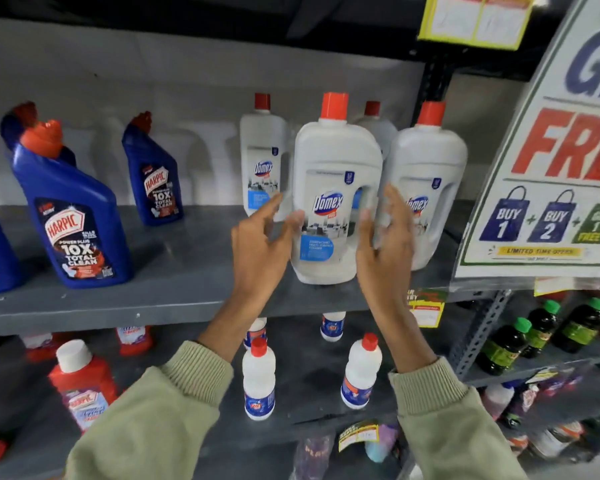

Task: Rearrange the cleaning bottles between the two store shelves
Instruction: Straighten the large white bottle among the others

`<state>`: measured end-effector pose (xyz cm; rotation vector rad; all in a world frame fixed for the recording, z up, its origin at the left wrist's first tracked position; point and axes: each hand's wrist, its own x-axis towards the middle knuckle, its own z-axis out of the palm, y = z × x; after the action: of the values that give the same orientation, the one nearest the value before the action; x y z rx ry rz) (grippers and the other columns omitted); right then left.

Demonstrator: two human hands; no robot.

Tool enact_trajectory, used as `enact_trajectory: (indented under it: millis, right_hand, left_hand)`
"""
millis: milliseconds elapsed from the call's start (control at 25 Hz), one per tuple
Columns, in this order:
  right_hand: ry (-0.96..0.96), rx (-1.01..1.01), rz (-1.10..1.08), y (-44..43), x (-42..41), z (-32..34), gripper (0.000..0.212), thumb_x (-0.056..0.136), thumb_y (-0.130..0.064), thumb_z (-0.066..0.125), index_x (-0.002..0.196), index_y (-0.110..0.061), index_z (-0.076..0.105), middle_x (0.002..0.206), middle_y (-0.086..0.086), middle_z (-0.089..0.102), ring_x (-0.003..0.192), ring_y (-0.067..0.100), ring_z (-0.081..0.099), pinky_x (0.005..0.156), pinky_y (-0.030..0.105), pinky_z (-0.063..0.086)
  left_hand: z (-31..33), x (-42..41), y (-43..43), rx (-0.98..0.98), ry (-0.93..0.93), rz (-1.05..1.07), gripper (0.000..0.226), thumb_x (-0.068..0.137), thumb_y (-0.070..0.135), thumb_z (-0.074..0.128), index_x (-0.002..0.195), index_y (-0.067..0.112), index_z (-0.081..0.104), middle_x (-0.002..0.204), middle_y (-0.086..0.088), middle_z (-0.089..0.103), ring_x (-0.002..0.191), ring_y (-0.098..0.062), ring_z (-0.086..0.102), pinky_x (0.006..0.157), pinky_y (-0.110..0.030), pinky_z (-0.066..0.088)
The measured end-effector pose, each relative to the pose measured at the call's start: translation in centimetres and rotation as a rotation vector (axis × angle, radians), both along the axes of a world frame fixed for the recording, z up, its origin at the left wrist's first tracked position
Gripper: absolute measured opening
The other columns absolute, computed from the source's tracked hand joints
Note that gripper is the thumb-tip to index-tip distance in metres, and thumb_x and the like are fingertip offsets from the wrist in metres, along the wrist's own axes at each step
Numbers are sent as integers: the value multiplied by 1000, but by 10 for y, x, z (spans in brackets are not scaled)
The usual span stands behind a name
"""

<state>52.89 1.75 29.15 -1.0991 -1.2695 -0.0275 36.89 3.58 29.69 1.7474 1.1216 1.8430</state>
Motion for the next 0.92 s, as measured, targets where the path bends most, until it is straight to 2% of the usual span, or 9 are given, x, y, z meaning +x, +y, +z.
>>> enact_trajectory:
  millis: [80, 160, 200, 320, 480, 560, 720, 840, 920]
  right_hand:
    - [-16, -145, 82, 8, 1, 1, 46, 104, -33, 44, 147, -18, 39, 147, -2, 52, 136, 12, 49, 112, 31, 46]
    - [109, -278, 194, 11, 0, -4, 35, 105, -29, 43, 139, -20, 46, 129, -8, 61, 119, 2, 59, 92, 12, 53]
    - [178, -305, 224, 13, 0, -5, 31, 105, -27, 44, 135, -20, 49, 123, -9, 63, 113, 2, 62, 87, 13, 55]
    - [261, -286, 154, 20, -5, -10, 26, 102, -21, 52, 127, -19, 57, 123, -4, 69, 115, 11, 65, 98, 42, 58]
    - [269, -293, 185, 27, -24, -10, 17, 98, -17, 58, 112, -24, 64, 110, -1, 74, 106, 14, 70, 96, 47, 58]
    - [244, -311, 217, 30, -37, -10, 8, 97, -19, 59, 103, -21, 65, 102, 6, 76, 99, 20, 72, 92, 50, 59]
    - [204, -325, 279, 34, -64, -7, 12, 98, -22, 58, 107, -19, 66, 98, -3, 76, 95, 13, 72, 87, 38, 59]
    - [219, -348, 313, 36, -72, -7, 19, 100, -22, 57, 117, -20, 65, 104, -8, 74, 101, 9, 70, 88, 29, 57]
    - [234, -336, 301, 38, -72, -10, 23, 101, -23, 56, 121, -19, 64, 110, -5, 75, 104, 10, 70, 90, 30, 58]
  left_hand:
    - [5, 12, 3, -95, -49, -169, 37, 91, 25, 65, 127, 14, 64, 117, 3, 73, 103, -1, 70, 80, -15, 57]
    - [2, 19, 5, -159, -92, -217, 34, 90, 20, 66, 123, 14, 65, 110, 7, 72, 93, 6, 70, 72, -10, 55]
    - [1, 20, 5, -177, -124, -229, 33, 89, 18, 67, 122, 13, 65, 108, 7, 72, 90, 7, 71, 71, -11, 56]
    - [3, 16, 8, -219, -212, -234, 32, 87, 14, 70, 119, 14, 68, 110, 1, 75, 96, -7, 74, 76, -22, 60]
    - [4, -9, 13, -221, -184, -166, 29, 88, 14, 69, 117, 12, 70, 109, -1, 76, 95, -10, 74, 75, -21, 61]
    - [2, -27, 17, -238, -181, -117, 26, 89, 15, 67, 114, 11, 71, 107, -3, 77, 94, -11, 74, 79, -27, 61]
    - [-1, -56, 23, -251, -201, -69, 21, 90, 16, 66, 110, 13, 73, 103, -2, 78, 95, -14, 75, 84, -37, 60]
    - [0, -61, 18, -223, -177, -66, 24, 90, 16, 66, 113, 14, 72, 106, -1, 78, 96, -11, 74, 80, -29, 60]
    - [0, -59, 16, -177, -155, -65, 25, 91, 16, 66, 115, 14, 71, 105, 1, 77, 95, -7, 74, 75, -20, 59]
